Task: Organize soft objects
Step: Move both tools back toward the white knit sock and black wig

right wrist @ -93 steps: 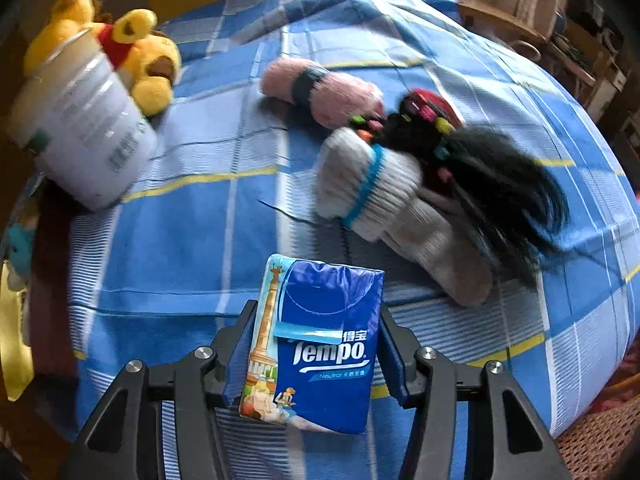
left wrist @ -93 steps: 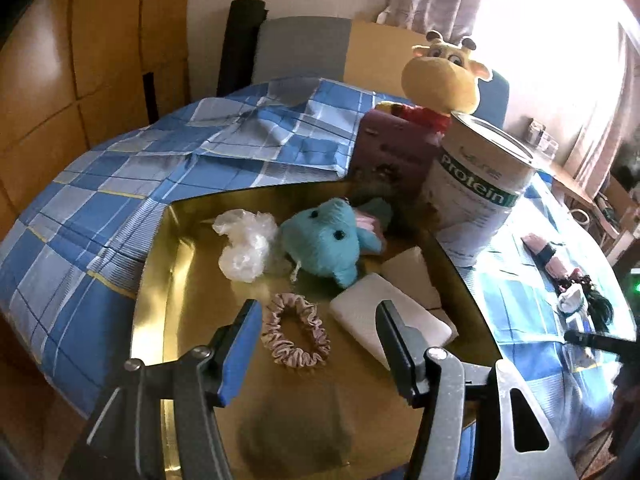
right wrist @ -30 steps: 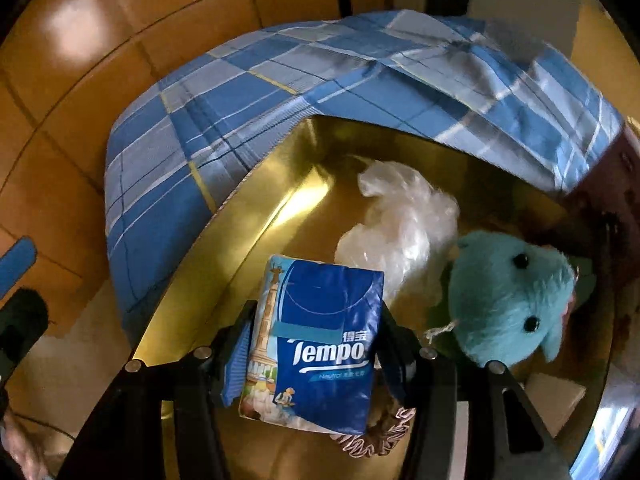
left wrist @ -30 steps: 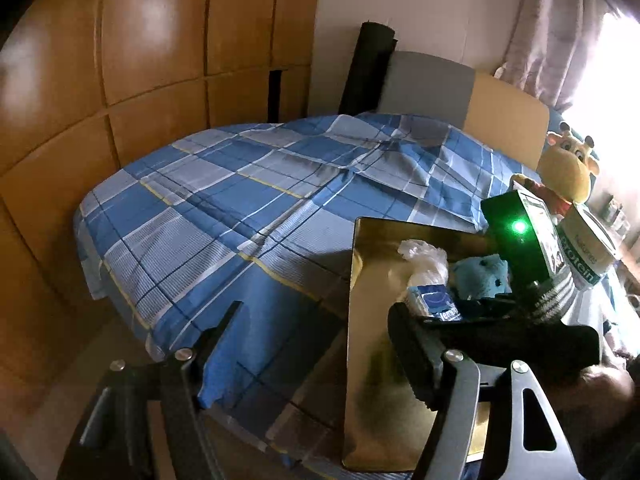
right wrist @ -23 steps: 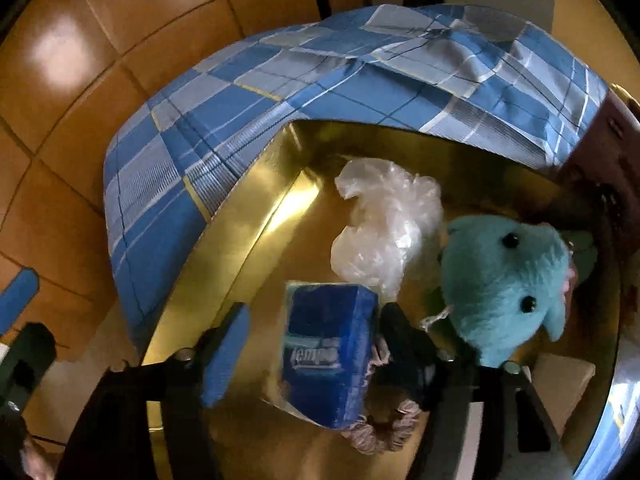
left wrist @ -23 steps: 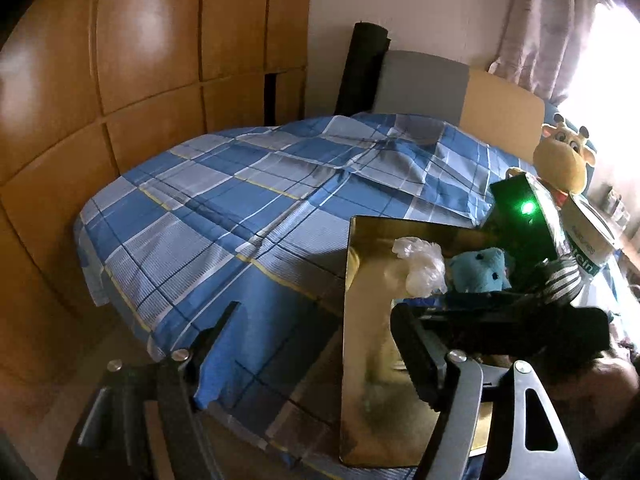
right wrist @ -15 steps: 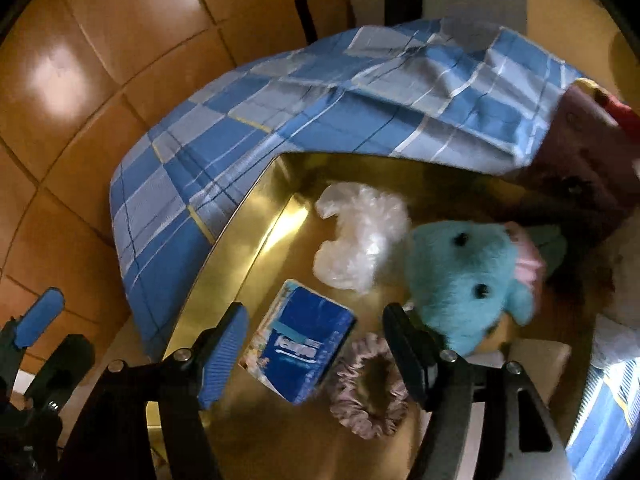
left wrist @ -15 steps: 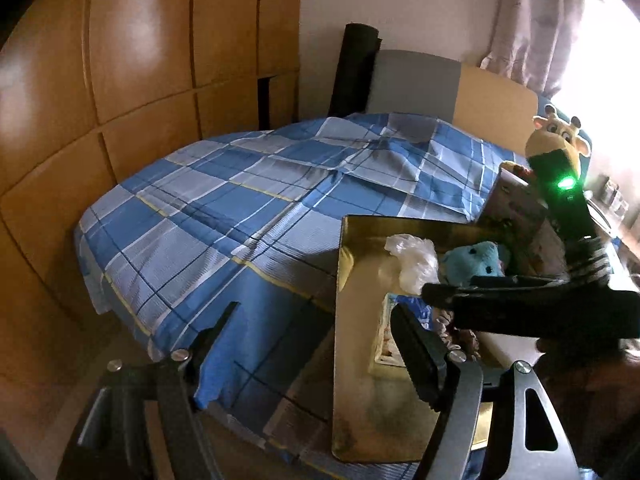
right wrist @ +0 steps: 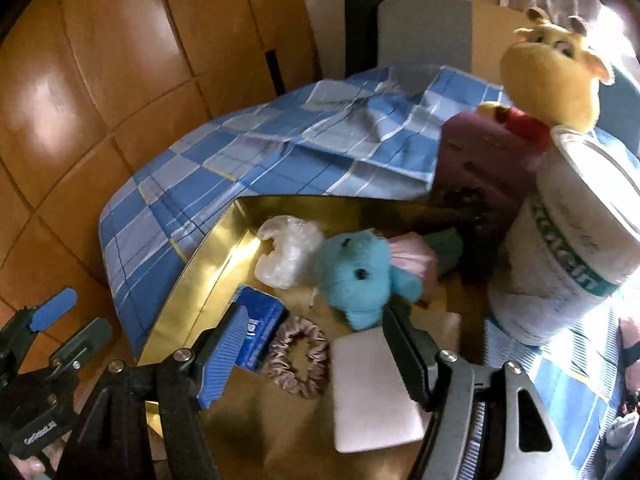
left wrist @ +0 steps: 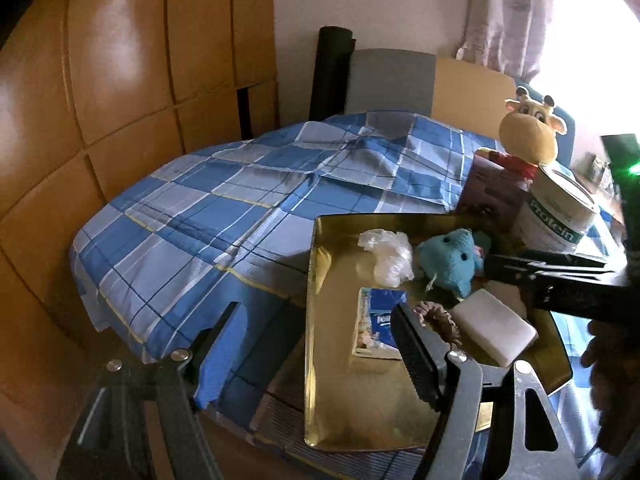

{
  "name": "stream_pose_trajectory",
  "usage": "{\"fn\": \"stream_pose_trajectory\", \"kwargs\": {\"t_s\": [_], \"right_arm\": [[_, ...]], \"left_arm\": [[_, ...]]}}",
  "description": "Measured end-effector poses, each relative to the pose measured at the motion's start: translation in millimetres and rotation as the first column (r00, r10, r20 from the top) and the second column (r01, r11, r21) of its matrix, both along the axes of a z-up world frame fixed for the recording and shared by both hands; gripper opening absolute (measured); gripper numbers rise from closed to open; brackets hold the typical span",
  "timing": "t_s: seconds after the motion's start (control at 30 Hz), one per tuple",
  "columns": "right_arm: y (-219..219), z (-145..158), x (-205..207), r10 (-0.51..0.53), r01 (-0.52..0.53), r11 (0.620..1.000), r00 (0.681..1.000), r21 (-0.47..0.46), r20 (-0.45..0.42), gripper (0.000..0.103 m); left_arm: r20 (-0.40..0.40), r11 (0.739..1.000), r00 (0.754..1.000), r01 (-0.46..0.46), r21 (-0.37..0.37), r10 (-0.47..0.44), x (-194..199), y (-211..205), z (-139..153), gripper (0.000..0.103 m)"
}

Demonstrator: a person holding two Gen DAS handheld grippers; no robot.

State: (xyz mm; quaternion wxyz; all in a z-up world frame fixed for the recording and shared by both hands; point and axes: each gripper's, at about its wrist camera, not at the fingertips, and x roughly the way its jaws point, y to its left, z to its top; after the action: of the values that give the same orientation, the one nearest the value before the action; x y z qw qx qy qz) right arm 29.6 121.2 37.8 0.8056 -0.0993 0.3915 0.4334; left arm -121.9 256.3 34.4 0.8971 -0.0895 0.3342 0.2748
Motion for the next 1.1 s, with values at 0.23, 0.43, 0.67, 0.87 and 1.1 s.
{"fn": "stream_pose_trajectory", "kwargs": {"t_s": [0.23, 0.43, 0.67, 0.87, 1.1], "right_arm": [[-45, 16, 3, -0.047, 0.045, 0.998, 0.997, 0.034, 0.053, 0.071], [-106, 22, 23, -0.162, 0.160, 0.986, 0.983, 0.038, 0.081, 0.071], [-189, 20, 55, -0.344, 0.345, 0.939, 0.933, 0.011, 0.104, 0.071], [-265, 19, 78, -0.513, 0.514, 0.858, 0.852, 0.021, 0.110, 0.071], [-362, 2, 103, -0.726, 0.725, 0.686, 0.680, 0.055, 0.101, 0.071]], "left_arm": [[-0.014, 0.999, 0.999, 0.037, 0.013, -0.037, 5, -14, 0, 0.075], [-0.025, 0.997, 0.997, 0.080, 0.022, -0.080, 13, -29, 1, 0.075], [-0.042, 0.988, 0.988, 0.151, 0.031, -0.150, 29, -52, 1, 0.075], [-0.054, 0.970, 0.970, 0.239, 0.051, -0.237, 47, -81, 3, 0.075], [-0.082, 0.927, 0.928, 0.369, 0.071, -0.363, 73, -129, 4, 0.075]]}}
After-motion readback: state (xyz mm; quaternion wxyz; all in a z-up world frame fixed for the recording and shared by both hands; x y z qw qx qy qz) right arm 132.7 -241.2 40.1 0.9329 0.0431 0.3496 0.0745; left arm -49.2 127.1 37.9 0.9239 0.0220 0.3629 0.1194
